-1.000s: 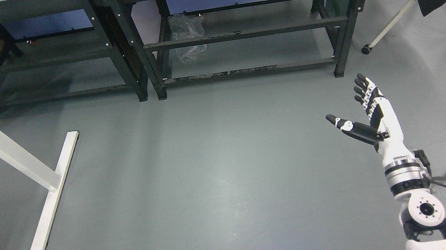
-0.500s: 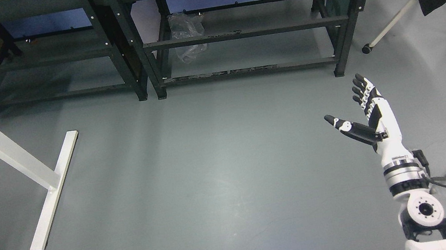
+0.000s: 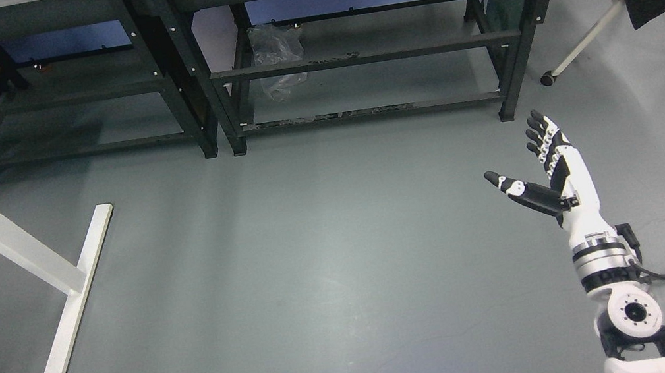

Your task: Pick pink block from left shelf to tray

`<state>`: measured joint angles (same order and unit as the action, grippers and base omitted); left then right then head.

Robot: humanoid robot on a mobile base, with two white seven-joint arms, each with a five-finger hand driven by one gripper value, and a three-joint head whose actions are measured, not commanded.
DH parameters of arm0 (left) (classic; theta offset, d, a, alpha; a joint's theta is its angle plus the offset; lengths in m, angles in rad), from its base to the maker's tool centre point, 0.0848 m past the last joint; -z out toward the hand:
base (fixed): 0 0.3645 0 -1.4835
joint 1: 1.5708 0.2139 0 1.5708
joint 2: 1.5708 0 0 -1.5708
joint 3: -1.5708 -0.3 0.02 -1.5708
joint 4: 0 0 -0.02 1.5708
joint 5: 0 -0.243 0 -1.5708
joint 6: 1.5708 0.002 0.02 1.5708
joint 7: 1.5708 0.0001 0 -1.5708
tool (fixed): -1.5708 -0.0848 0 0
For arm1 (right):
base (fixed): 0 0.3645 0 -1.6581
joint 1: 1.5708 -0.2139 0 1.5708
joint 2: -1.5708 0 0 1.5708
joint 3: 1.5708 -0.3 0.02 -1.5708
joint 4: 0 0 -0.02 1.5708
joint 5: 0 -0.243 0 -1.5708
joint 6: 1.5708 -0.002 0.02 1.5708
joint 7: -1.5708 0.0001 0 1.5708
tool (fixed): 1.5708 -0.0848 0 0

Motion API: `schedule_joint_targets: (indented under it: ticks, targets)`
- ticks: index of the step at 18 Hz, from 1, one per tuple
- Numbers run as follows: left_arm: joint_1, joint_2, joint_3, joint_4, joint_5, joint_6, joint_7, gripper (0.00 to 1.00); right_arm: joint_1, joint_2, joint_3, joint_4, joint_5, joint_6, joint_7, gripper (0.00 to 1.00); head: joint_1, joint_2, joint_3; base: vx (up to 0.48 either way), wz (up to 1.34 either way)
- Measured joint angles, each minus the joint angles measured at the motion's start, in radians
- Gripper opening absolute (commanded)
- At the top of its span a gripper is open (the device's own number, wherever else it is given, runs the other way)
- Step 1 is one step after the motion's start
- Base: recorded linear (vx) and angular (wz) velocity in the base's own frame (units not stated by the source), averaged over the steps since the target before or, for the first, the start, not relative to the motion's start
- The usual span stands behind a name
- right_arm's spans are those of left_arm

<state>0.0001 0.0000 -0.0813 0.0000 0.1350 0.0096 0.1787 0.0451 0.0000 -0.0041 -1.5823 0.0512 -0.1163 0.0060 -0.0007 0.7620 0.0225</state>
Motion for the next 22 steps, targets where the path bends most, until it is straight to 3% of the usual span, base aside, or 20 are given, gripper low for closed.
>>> schedule_joint_targets:
  ticks: [5, 16, 22]
  targets:
    - [0.000, 0.000, 0.000, 0.000, 0.000, 0.000, 0.000, 1.00, -0.017, 0.000, 0.002, -0.001, 0.126, -0.040, -0.006, 0.95, 0.0000, 0.000, 0.000, 0.160, -0.06]
    - [0.000, 0.000, 0.000, 0.000, 0.000, 0.000, 0.000, 1.00, -0.041, 0.000, 0.003, -0.027, 0.420, -0.159, -0.029, 0.99, 0.0000, 0.000, 0.000, 0.218, -0.03]
    - [0.000, 0.000, 0.000, 0.000, 0.000, 0.000, 0.000, 1.00, -0.044, 0.000, 0.004, -0.038, 0.572, -0.161, -0.056, 0.96, 0.0000, 0.000, 0.000, 0.193, -0.08]
